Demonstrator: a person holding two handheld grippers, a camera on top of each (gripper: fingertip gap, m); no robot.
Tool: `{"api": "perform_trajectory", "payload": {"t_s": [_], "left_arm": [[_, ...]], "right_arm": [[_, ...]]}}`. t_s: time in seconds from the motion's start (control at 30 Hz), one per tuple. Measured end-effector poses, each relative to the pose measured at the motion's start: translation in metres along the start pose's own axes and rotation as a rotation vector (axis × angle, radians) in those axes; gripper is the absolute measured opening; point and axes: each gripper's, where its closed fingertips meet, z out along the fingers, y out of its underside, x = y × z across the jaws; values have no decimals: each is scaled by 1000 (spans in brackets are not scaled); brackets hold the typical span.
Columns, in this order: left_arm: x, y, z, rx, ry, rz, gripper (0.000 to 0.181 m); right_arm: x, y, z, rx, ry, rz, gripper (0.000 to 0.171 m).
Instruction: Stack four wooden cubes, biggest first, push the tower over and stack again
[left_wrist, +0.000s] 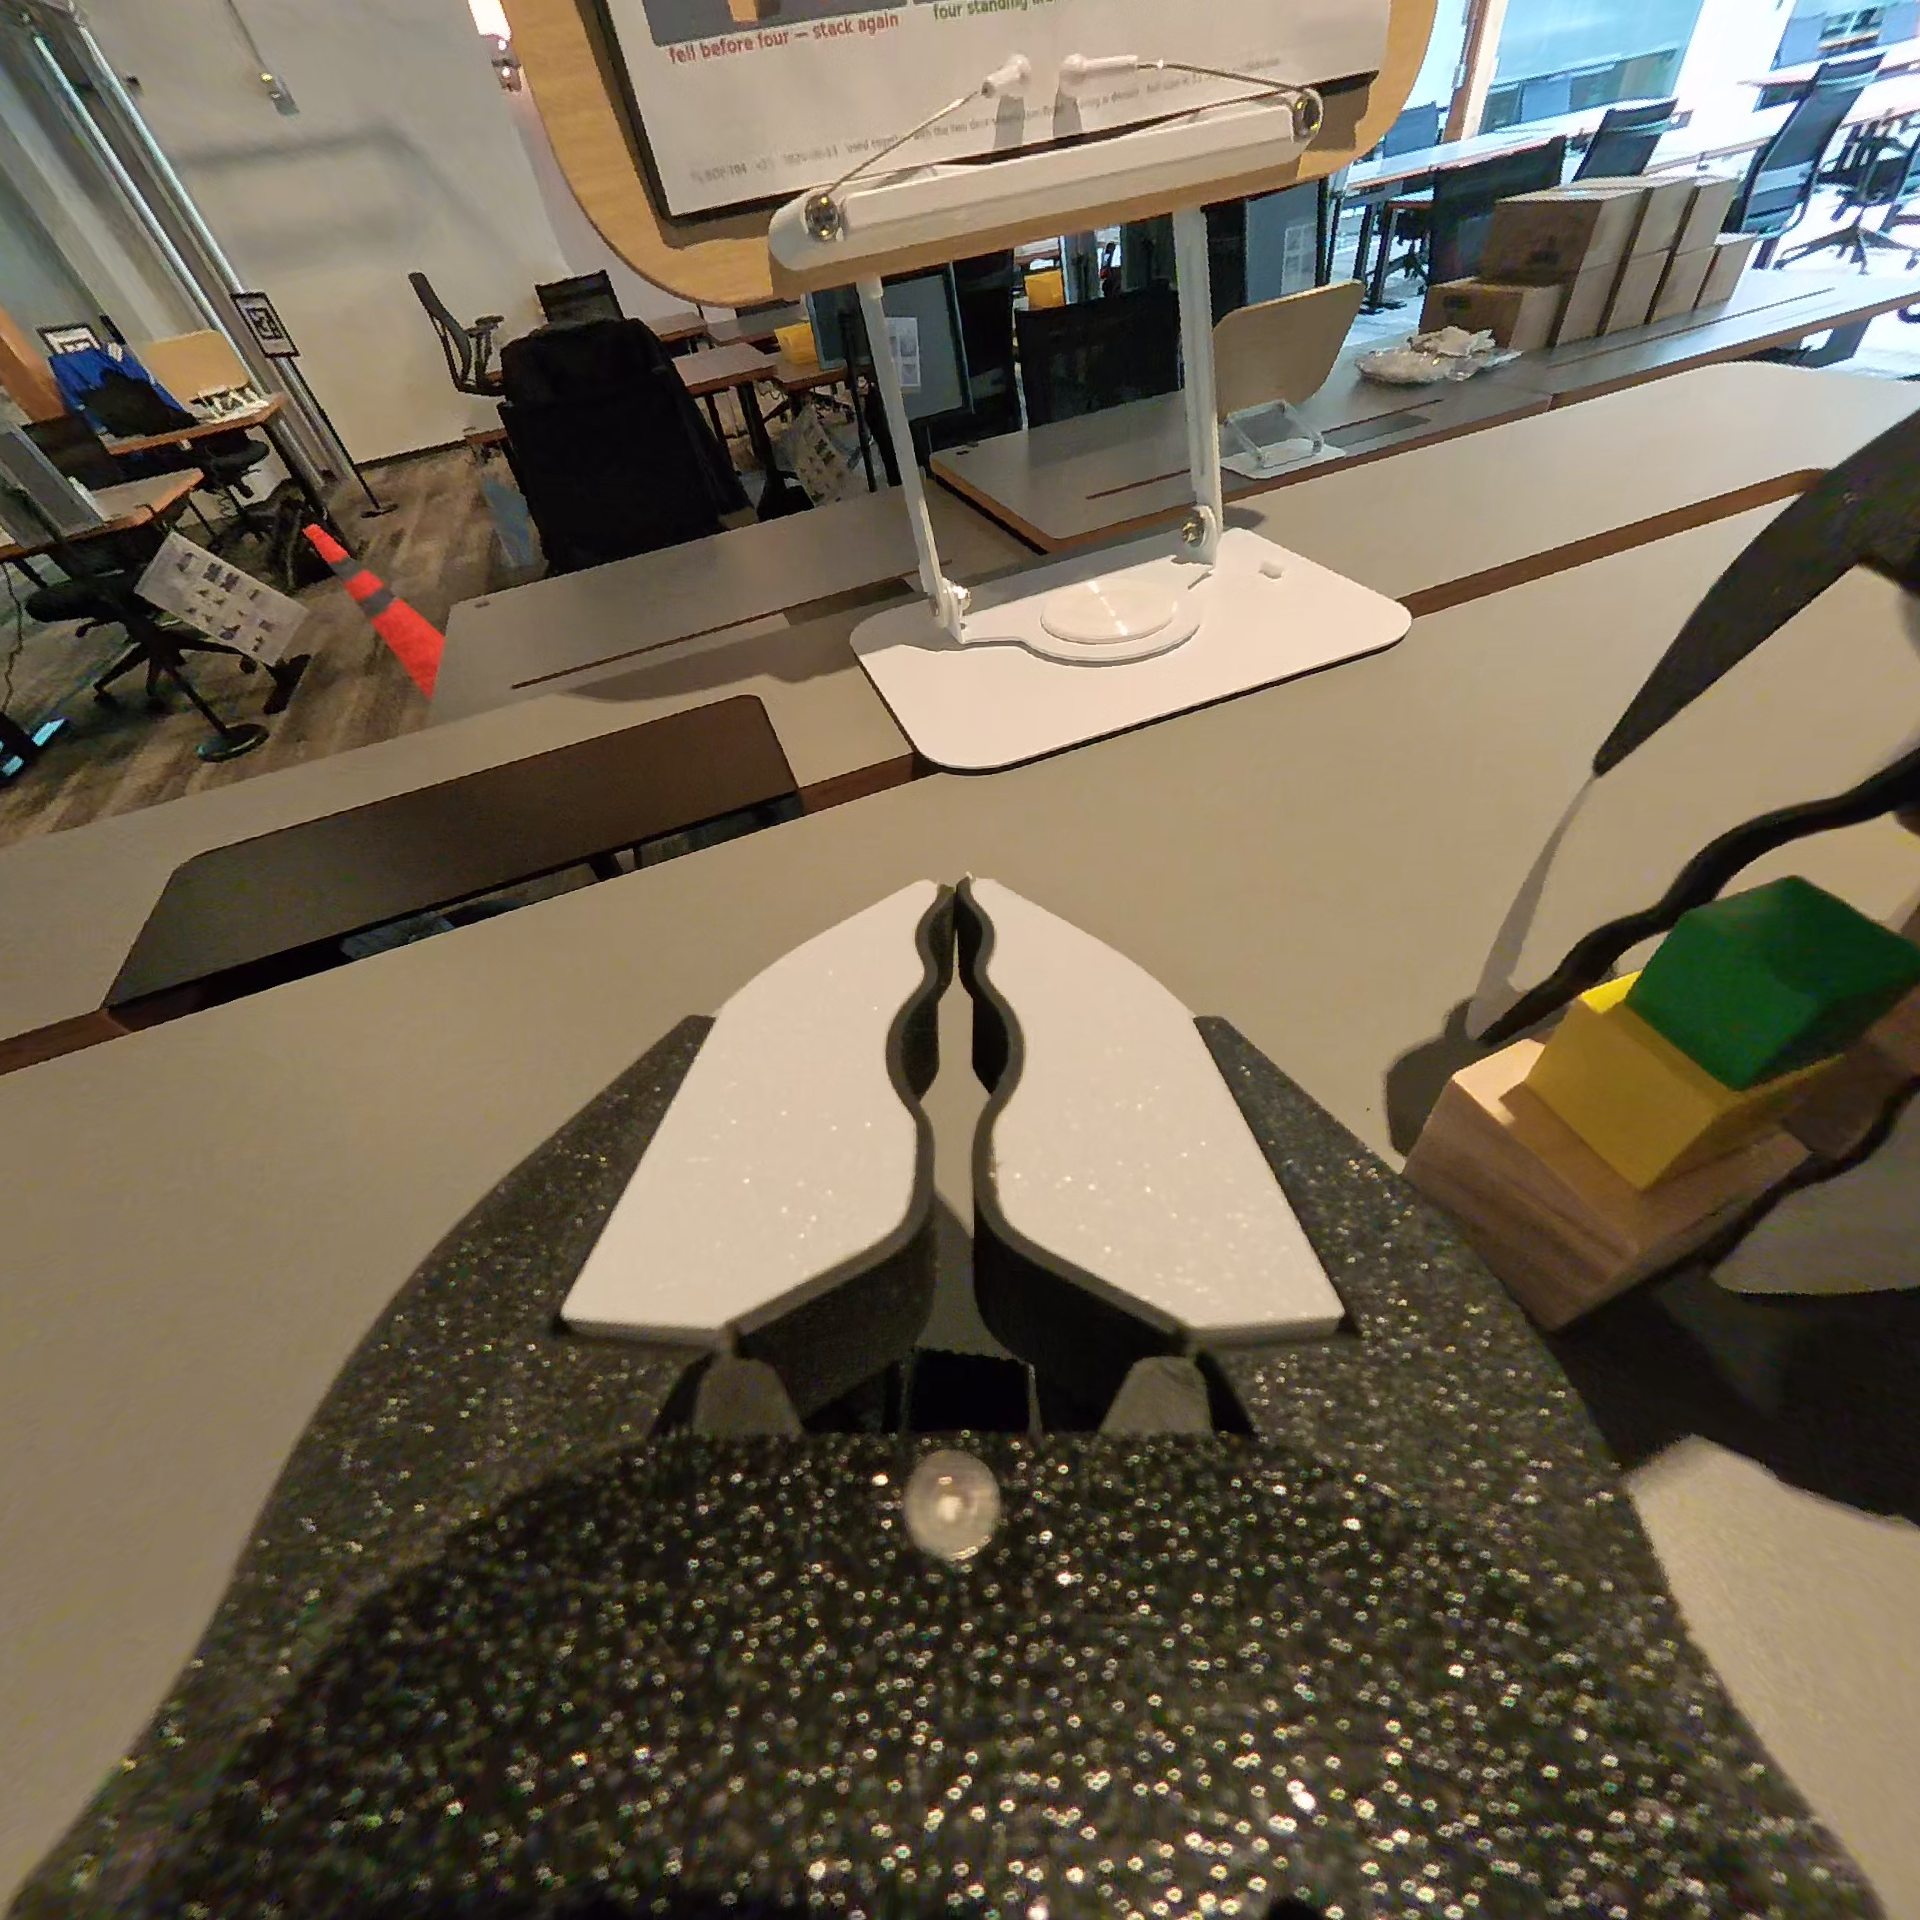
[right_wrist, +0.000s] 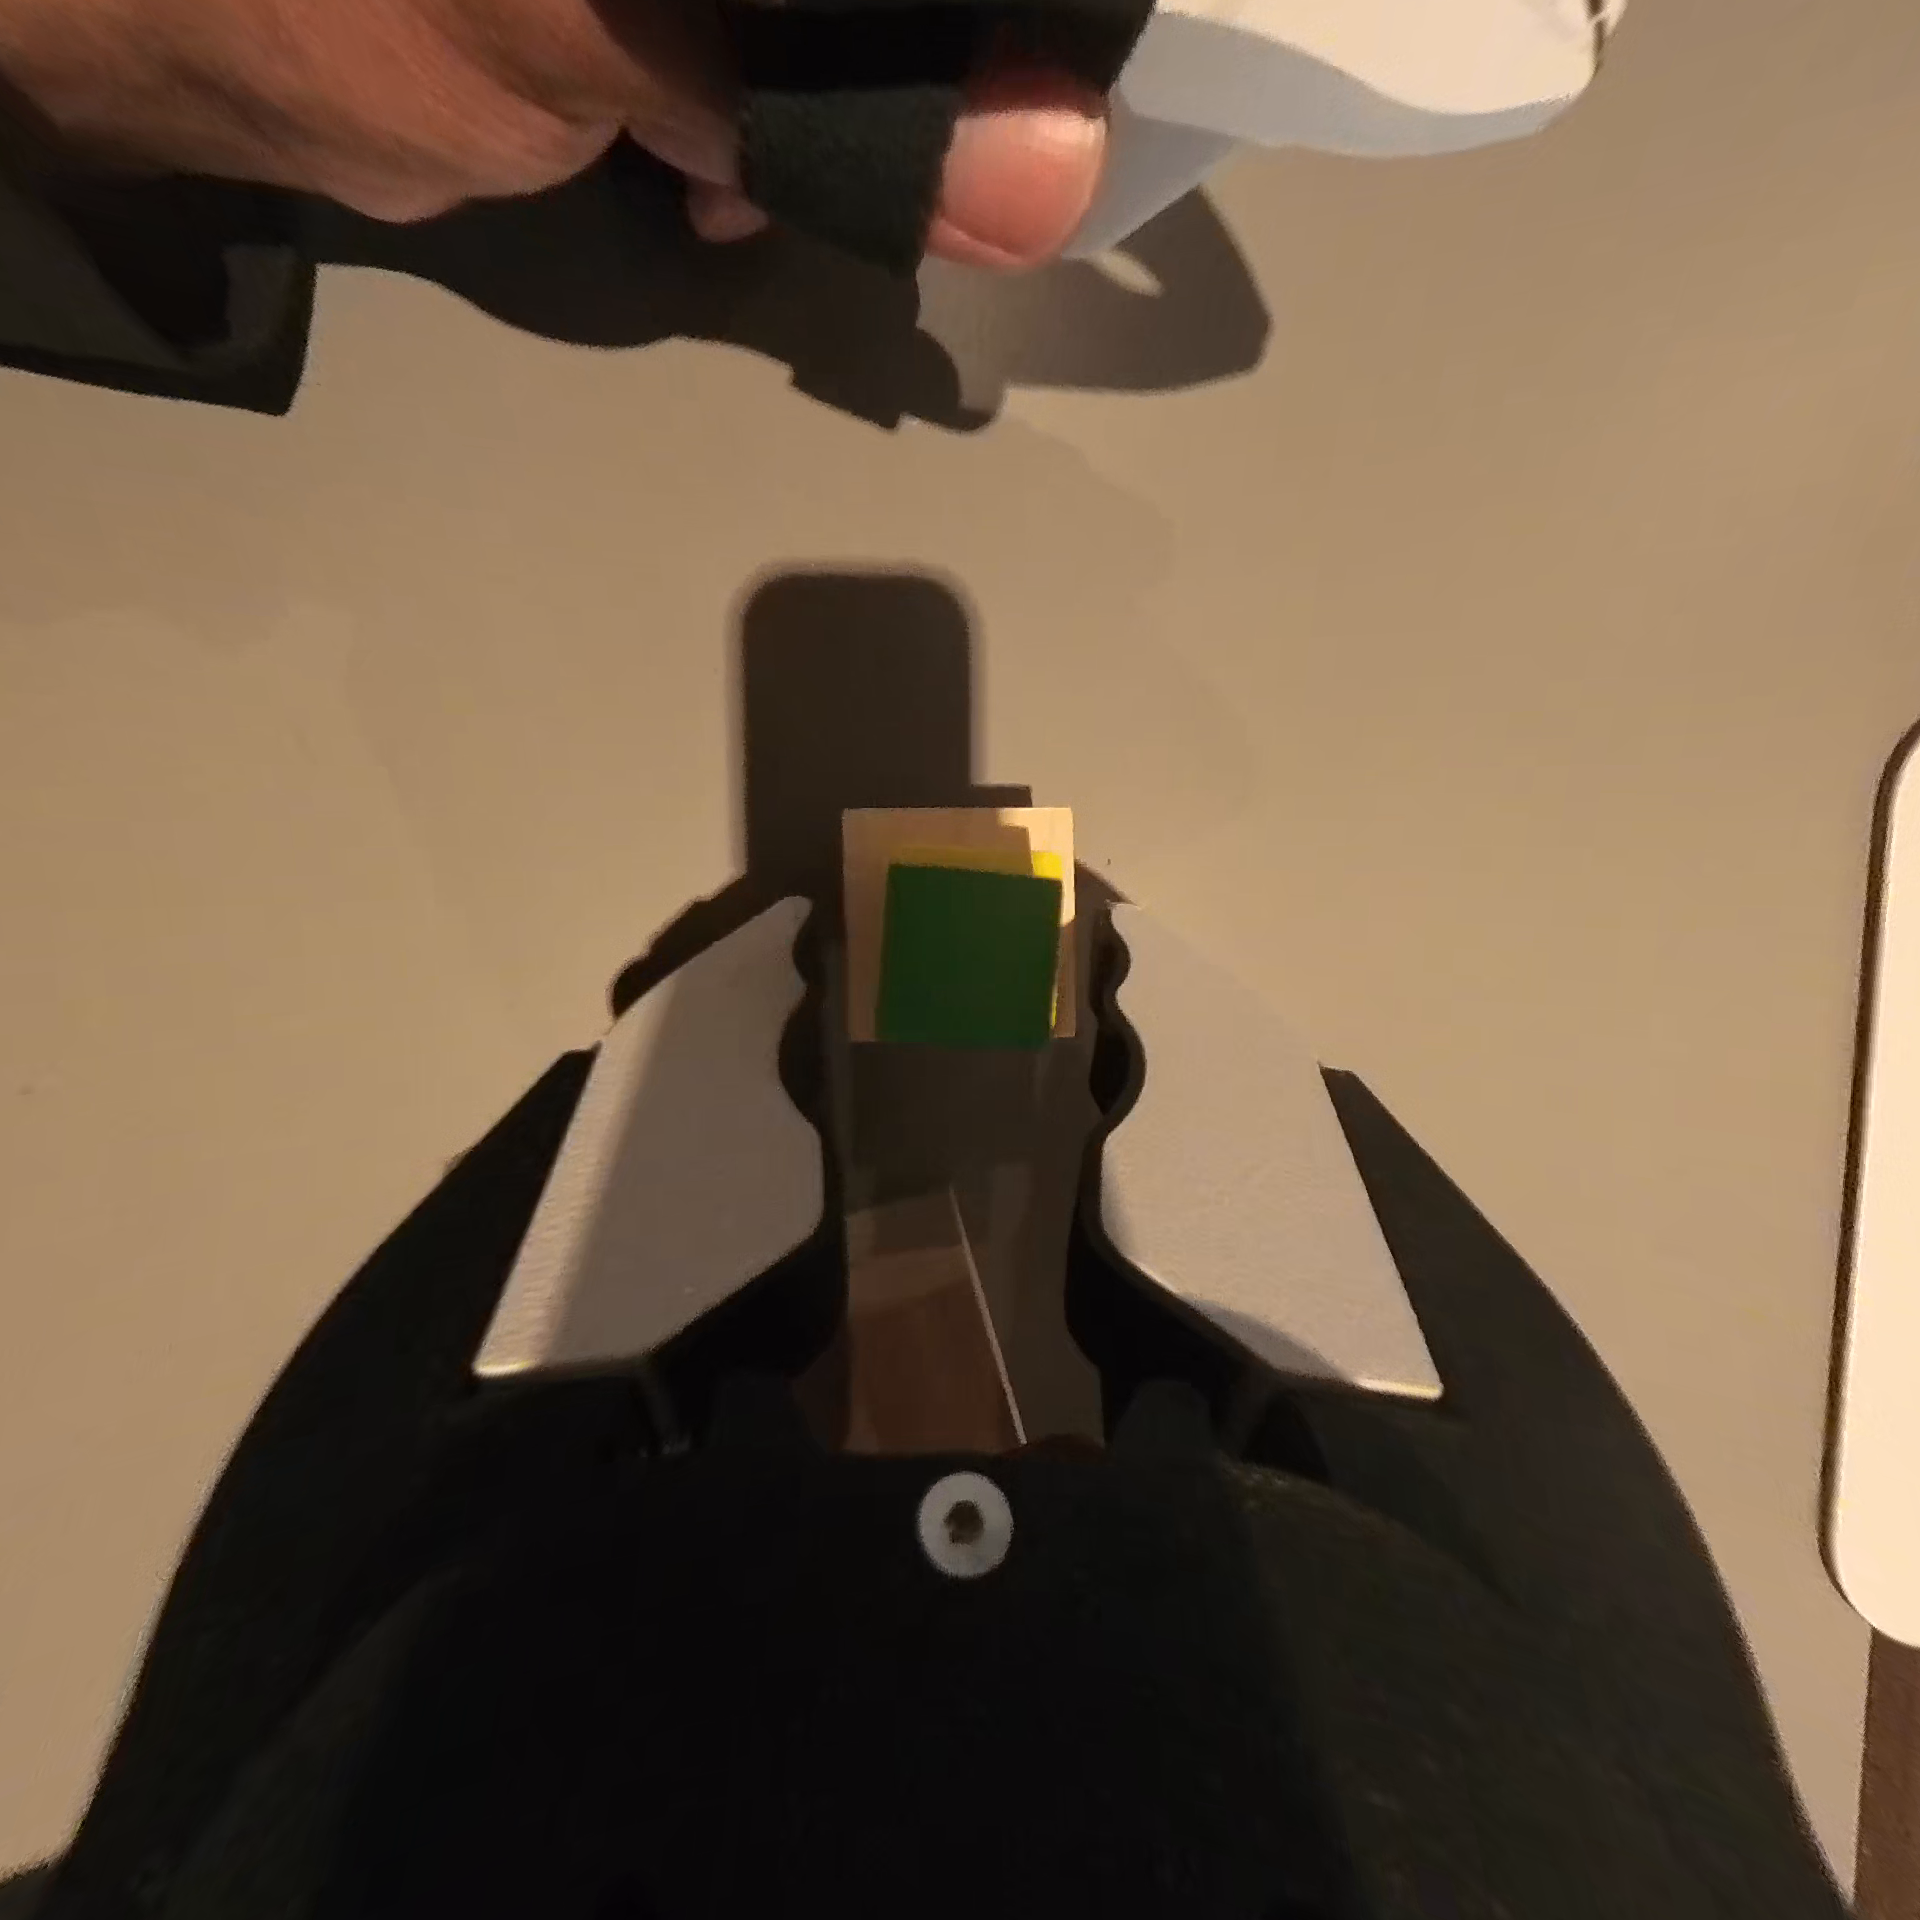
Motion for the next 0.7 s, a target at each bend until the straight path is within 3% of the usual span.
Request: {"api": "perform_trajectory", "payload": {"t_s": [0.7], "left_arm": [[0, 0, 0, -3, 1, -5, 0]], "right_arm": [[3, -5, -5, 34, 20, -4, 44]]}}
